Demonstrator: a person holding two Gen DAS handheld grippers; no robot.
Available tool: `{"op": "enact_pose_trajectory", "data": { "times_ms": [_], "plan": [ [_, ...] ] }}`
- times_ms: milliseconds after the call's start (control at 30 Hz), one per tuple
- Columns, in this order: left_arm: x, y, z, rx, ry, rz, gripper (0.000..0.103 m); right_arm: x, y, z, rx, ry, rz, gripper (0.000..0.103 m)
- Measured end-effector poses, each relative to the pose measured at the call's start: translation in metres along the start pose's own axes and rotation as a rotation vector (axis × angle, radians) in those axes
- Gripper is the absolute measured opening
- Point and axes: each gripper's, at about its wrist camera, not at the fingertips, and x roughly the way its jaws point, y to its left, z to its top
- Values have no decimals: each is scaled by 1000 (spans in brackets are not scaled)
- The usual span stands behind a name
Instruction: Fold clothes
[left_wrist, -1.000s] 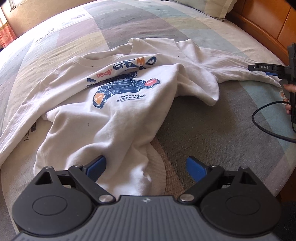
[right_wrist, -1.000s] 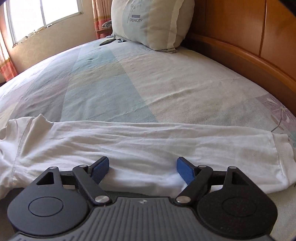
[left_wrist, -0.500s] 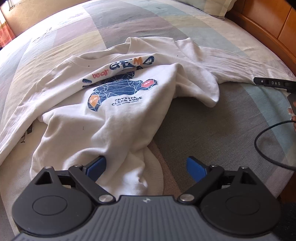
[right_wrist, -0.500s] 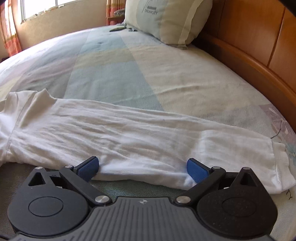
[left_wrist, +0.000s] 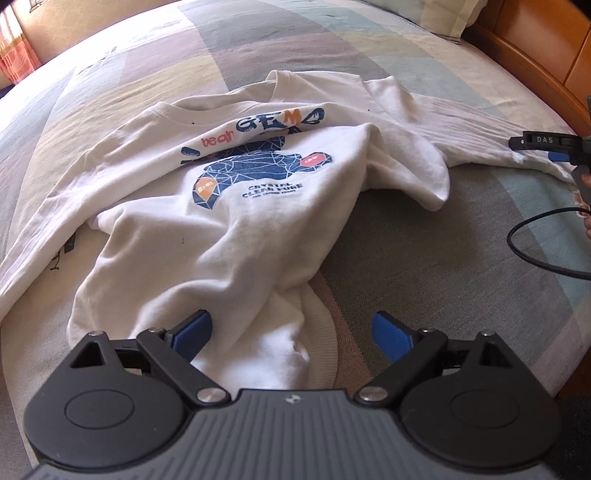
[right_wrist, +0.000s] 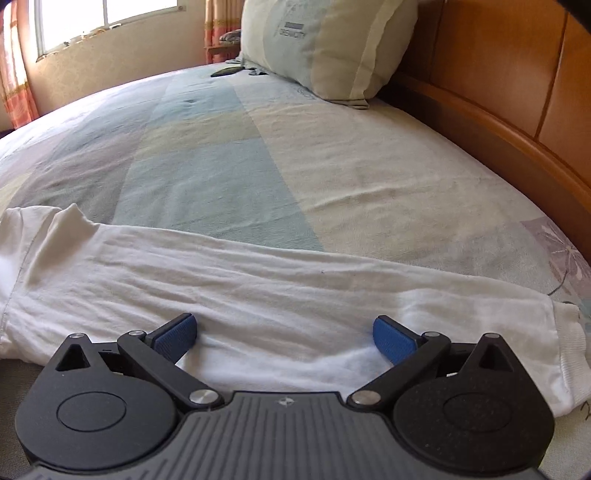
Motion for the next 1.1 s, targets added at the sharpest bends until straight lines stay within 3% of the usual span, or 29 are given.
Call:
{"op": "enact_pose_trajectory", "data": {
  "times_ms": [67, 133, 400, 467, 533, 767, 967, 1100],
  "plan": [
    [-3, 6, -2, -28, -3, 12, 94, -6, -9, 11, 97, 21, -53, 103],
    [-5, 9, -4, -43, -6, 20, 94, -12, -5, 21, 147, 14, 2, 103],
    [-14, 10, -12, -73, -19, 44, 94, 1, 120, 52, -103, -3, 275, 103],
    [-16, 11, -15, -84, -19, 50, 94, 17, 144, 54, -141, 27, 285, 103],
    [-20, 13, -18, -102, -14, 61, 94, 37, 161, 53, -198, 45, 231, 103],
    [-32, 20, -31, -135, -5, 88, 94, 78, 164, 79, -199, 10, 188, 103],
    [-51, 36, -43, -204, -51, 69, 94, 39, 158, 78, -181, 10, 232, 103],
    [-59, 50, -51, -246, -70, 77, 94, -1, 163, 56, -210, 43, 370, 103]
  ]
}}
